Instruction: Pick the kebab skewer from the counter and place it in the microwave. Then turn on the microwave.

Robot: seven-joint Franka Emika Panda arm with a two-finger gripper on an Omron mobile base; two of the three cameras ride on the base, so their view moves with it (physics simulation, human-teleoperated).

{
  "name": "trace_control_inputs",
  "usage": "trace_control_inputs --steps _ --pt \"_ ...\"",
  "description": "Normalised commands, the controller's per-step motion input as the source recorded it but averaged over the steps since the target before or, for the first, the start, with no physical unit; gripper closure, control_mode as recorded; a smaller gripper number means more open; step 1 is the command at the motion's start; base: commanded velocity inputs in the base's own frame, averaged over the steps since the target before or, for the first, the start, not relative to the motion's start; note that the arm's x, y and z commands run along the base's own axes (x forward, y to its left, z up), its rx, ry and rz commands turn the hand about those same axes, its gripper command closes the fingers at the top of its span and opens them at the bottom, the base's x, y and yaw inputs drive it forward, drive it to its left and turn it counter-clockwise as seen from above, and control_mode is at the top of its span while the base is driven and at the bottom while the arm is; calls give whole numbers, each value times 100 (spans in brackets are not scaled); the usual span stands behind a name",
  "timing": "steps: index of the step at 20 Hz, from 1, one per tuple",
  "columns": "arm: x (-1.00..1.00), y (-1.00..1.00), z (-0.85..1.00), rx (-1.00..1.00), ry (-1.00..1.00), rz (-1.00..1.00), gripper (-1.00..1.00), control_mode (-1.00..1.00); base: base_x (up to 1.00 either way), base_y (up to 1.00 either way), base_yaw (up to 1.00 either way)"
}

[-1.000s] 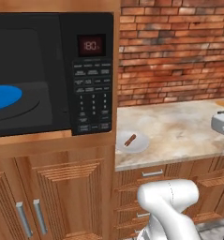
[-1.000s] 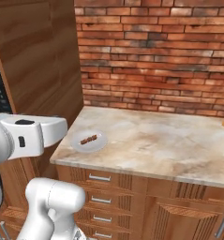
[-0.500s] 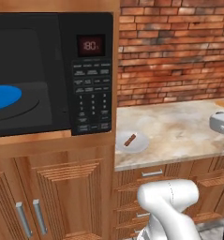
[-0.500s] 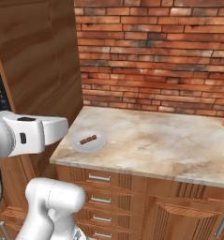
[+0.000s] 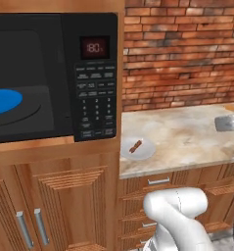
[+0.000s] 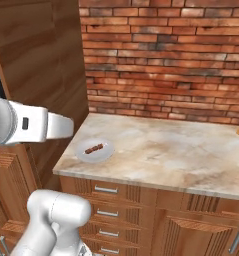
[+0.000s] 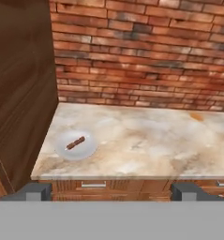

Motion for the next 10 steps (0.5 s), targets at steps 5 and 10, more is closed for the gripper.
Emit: trace_control_inputs --steps 5,10 --pt "0 0 0 0 33 -1 -100 -100 0 0 0" --pt "0 0 -9 2 20 -1 -100 -100 0 0 0"
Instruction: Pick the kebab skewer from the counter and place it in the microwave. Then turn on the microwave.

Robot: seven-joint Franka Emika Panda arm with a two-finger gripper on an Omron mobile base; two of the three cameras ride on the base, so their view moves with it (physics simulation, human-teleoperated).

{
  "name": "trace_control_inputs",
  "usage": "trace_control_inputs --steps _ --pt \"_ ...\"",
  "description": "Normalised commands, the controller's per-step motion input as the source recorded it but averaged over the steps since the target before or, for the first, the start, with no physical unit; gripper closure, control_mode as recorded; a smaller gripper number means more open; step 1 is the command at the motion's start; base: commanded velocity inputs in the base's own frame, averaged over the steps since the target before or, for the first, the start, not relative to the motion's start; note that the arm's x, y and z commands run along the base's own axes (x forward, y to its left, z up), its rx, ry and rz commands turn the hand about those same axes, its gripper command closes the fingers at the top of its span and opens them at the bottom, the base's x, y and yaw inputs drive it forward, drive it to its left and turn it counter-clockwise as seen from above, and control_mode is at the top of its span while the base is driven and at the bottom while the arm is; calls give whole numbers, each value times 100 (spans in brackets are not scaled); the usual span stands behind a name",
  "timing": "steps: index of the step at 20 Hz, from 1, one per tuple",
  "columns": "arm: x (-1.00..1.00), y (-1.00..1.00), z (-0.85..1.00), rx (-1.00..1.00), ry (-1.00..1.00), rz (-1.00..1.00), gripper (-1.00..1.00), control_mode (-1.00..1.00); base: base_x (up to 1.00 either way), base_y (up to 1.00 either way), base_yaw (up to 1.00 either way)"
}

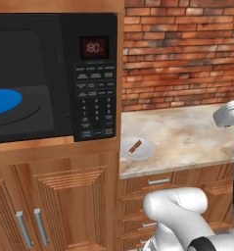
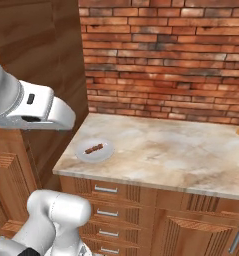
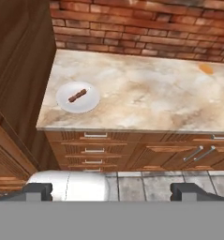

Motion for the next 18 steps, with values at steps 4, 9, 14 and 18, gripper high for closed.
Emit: trace_control_inputs --steps 4,9,14,18 --pt "0 0 -25 6 6 0 -100 -100 0 0 0" --pt "0 0 -32 2 1 0 -100 -100 0 0 0" --pt "1 0 -27 2 0 0 -100 -100 0 0 0" --pt "10 0 -7 3 2 0 -100 -100 0 0 0"
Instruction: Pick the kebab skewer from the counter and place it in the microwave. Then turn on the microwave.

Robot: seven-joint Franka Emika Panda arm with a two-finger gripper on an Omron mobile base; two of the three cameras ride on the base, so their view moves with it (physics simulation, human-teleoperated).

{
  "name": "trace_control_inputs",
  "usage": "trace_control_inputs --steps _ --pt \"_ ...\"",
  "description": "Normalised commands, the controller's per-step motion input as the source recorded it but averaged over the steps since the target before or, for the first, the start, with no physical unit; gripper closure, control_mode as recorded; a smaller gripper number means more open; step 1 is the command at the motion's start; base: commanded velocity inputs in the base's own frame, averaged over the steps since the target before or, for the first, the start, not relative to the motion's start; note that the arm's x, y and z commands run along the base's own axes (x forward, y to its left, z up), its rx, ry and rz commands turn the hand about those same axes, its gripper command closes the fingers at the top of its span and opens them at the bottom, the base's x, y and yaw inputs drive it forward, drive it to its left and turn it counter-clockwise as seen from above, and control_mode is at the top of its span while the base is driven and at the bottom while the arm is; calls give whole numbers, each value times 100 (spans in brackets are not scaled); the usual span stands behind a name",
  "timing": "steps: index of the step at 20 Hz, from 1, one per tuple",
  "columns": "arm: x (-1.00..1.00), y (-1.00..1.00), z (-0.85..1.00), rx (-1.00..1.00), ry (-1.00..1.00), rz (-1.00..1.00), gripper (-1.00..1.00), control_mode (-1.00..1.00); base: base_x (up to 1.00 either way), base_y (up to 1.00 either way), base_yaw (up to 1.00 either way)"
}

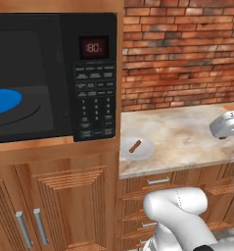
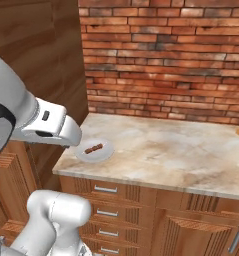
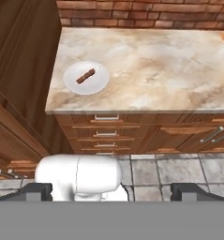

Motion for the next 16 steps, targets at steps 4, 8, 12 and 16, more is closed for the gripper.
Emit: trace_control_inputs --steps 4,8,12,16 --pt "24 1 -1 3 5 0 -100 -100 0 0 0" --pt "32 11 -5 1 6 0 -100 -100 0 0 0" --pt "30 21 -10 0 7 -3 -100 -100 0 0 0" --pt "18 16 -14 2 6 -4 -100 -100 0 0 0"
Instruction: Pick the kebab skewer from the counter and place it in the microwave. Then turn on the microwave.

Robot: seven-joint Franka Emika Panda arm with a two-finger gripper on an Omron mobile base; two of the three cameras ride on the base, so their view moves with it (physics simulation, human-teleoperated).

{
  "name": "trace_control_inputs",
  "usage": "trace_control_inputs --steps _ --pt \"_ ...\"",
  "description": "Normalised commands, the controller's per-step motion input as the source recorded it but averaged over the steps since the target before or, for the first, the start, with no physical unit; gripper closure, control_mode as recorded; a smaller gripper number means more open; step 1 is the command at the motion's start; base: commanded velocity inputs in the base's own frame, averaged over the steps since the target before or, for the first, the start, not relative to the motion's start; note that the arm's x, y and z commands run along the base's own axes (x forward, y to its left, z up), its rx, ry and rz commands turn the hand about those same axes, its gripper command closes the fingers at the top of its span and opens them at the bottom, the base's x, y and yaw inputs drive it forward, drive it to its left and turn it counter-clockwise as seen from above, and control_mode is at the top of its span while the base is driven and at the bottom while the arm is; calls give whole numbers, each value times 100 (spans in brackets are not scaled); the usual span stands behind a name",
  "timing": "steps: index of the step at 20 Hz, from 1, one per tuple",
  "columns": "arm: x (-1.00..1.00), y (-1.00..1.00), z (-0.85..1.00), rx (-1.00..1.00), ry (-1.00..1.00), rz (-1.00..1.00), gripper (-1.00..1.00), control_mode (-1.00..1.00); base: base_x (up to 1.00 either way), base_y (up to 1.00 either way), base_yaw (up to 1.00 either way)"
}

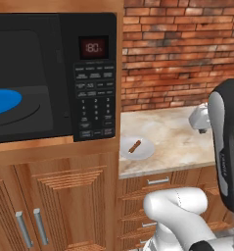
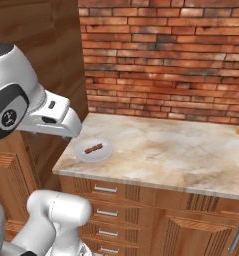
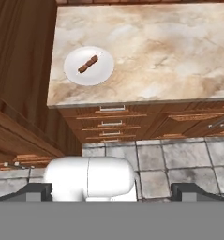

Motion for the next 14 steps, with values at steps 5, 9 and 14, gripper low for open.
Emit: trace_control_inputs --steps 5,9,14 --pt "28 9 -21 3 4 -4 -100 -100 0 0 0" --pt "37 6 -31 0 2 -2 -100 -100 0 0 0" --pt "34 9 -37 0 2 -1 -100 -100 0 0 0"
